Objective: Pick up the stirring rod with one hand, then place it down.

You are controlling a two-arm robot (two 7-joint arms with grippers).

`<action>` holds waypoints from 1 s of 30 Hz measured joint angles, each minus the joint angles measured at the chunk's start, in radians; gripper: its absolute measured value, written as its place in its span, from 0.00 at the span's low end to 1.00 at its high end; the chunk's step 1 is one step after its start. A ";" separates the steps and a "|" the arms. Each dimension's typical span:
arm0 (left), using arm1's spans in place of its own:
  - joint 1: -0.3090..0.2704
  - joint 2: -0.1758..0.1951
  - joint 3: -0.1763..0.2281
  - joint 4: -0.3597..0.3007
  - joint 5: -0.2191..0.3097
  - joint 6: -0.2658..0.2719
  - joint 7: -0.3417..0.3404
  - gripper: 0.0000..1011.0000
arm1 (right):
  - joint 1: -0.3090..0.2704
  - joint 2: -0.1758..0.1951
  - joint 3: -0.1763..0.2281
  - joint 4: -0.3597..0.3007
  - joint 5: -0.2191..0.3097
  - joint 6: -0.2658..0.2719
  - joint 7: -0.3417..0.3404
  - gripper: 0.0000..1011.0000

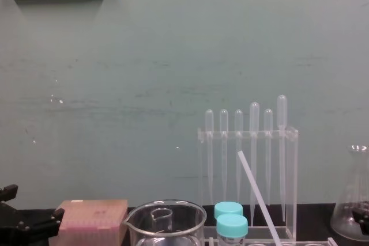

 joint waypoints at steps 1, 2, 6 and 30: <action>0.000 0.000 0.000 0.000 0.000 0.000 0.000 0.99 | 0.000 0.000 0.000 0.000 0.000 0.000 0.000 0.99; 0.000 0.000 0.000 0.000 0.000 0.000 0.000 0.99 | 0.000 0.000 0.000 0.000 0.000 0.000 0.000 0.99; 0.000 0.000 0.000 0.000 0.000 0.000 0.000 0.99 | 0.000 0.000 0.000 0.000 0.000 0.000 0.000 0.99; 0.000 0.000 0.000 0.000 0.000 0.000 0.000 0.99 | 0.000 0.000 0.000 0.000 0.000 0.000 0.000 0.99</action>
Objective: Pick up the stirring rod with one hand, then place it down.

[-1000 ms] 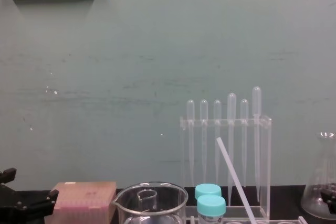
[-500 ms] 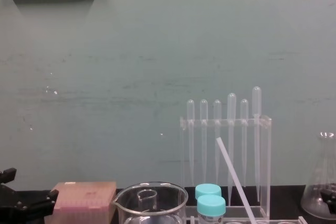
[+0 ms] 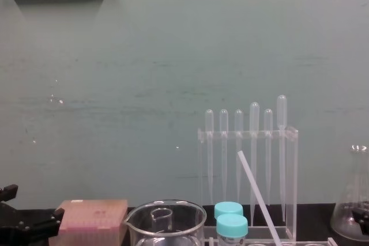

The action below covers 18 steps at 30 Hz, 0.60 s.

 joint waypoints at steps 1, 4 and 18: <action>0.000 0.000 0.000 0.000 0.000 0.000 0.000 0.99 | 0.000 0.000 0.000 0.000 0.000 0.000 0.000 0.99; 0.000 0.000 0.000 0.000 0.000 0.000 0.000 0.99 | 0.000 0.000 0.000 0.000 0.000 0.000 0.000 0.99; 0.000 0.000 0.000 0.000 0.000 0.000 0.000 0.99 | 0.007 -0.030 0.092 -0.049 0.292 0.124 0.259 0.99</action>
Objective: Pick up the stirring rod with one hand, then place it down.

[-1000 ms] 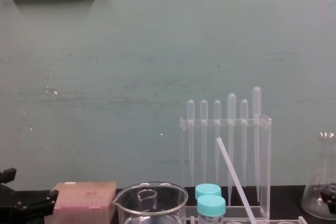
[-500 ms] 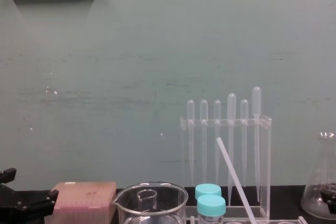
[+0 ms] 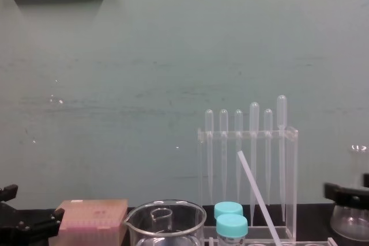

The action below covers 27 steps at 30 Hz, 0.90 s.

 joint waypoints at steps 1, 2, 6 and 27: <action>0.000 0.000 0.000 0.000 0.000 0.000 0.000 0.99 | 0.009 -0.006 0.005 -0.006 0.036 0.029 0.040 0.99; 0.000 0.000 0.000 0.000 0.000 0.000 0.000 0.99 | 0.014 -0.008 0.006 -0.008 0.050 0.042 0.059 0.99; 0.000 0.000 0.000 0.000 0.000 0.000 0.000 0.99 | 0.042 -0.019 0.003 -0.011 0.093 0.089 0.144 0.99; 0.000 0.000 0.000 0.000 0.000 0.000 0.000 0.99 | 0.234 -0.124 -0.121 0.174 0.023 0.111 0.321 0.99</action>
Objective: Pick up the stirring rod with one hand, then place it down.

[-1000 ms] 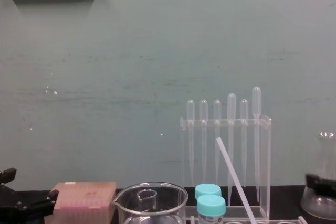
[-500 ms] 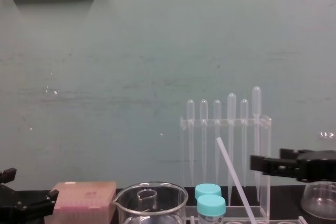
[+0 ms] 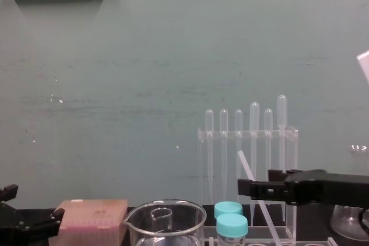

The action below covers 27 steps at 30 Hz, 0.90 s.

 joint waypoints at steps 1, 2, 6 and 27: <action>0.000 0.000 0.000 0.000 0.000 0.000 0.000 0.99 | 0.005 -0.004 -0.003 0.007 -0.002 -0.002 0.003 0.99; 0.000 0.000 0.000 0.000 0.000 0.000 0.000 0.99 | 0.015 -0.011 -0.007 0.021 -0.005 -0.005 0.009 0.99; 0.000 0.000 0.000 0.000 0.000 0.000 0.000 0.99 | 0.038 -0.028 -0.019 0.053 -0.019 -0.017 0.019 0.99; 0.000 0.000 0.000 0.000 0.000 0.000 0.000 0.99 | 0.056 -0.040 -0.031 0.080 -0.044 -0.037 0.023 0.87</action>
